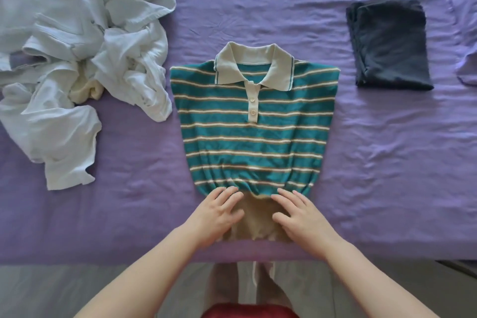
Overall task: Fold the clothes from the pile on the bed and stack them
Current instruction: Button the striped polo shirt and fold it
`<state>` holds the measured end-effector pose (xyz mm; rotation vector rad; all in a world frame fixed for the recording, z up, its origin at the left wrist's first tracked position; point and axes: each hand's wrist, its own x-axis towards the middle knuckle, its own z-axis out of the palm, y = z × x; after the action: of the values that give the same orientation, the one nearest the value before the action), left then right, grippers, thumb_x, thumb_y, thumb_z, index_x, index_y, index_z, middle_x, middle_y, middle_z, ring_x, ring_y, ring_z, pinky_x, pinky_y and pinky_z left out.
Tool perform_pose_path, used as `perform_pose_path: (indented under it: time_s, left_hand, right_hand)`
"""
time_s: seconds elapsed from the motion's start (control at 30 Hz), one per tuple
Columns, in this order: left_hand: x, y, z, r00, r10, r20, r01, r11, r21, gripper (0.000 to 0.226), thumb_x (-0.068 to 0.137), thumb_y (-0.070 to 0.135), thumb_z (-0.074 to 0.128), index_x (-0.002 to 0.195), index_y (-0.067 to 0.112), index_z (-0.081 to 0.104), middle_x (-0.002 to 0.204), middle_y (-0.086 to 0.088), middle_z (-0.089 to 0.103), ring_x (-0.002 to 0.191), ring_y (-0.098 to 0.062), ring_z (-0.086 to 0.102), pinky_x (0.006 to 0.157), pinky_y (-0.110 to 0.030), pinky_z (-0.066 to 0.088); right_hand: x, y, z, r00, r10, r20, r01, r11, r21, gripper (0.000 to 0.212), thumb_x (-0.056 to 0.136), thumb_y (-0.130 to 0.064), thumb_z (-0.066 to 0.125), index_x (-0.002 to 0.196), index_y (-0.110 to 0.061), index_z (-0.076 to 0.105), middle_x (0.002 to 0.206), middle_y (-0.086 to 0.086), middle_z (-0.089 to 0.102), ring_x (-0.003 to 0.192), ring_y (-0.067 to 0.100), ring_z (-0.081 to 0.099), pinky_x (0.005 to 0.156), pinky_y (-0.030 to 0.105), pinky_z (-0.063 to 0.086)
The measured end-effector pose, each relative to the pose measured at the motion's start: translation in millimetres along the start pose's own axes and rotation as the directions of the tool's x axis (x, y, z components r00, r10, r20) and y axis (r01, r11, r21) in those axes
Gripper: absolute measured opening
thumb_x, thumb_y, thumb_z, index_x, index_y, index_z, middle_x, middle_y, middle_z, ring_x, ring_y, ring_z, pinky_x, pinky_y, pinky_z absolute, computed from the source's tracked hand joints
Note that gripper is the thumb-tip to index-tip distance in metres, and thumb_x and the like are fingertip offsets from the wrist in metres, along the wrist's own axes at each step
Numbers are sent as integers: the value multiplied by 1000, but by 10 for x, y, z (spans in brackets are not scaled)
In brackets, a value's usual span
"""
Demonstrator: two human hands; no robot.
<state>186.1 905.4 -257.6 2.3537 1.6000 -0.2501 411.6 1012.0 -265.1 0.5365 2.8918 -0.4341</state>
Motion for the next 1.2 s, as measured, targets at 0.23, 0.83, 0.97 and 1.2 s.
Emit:
perform_pose_path:
  time_s: [0.23,0.83,0.97,1.2]
  left_hand:
    - [-134,216,74,989,-75,124,77,997,-16,62,37,68,71,77,21,71,105,-4,65,104,-23,63,87,-30,53]
    - [363,-656,-291,666,-642,380,624,200,-756,85,77,39,74,145,23,27,129,-3,51,118,-15,48,97,-26,39]
    - [360,-633,-243,680,-606,412,686,328,-650,88,79,24,72,148,22,19,140,-5,46,124,-23,48,99,-38,43]
    - [402,-814,-458,635,-751,182,618,353,-702,15,87,22,65,81,21,51,91,4,60,89,-19,55,70,-27,37]
  right_hand:
    - [-186,-38,100,990,-10,139,10,1000,3,49,32,-46,83,73,-29,63,120,4,64,116,26,59,95,48,48]
    - [559,312,-319,762,611,213,-593,528,608,71,78,-49,68,137,-25,37,112,-8,56,106,12,54,90,31,44]
    - [551,211,-253,744,622,246,-661,626,415,80,82,-34,67,146,-23,20,131,2,49,119,22,50,94,35,43]
    - [665,264,-483,648,762,15,-571,473,671,16,89,-12,59,102,-14,68,92,1,67,86,22,60,70,25,37]
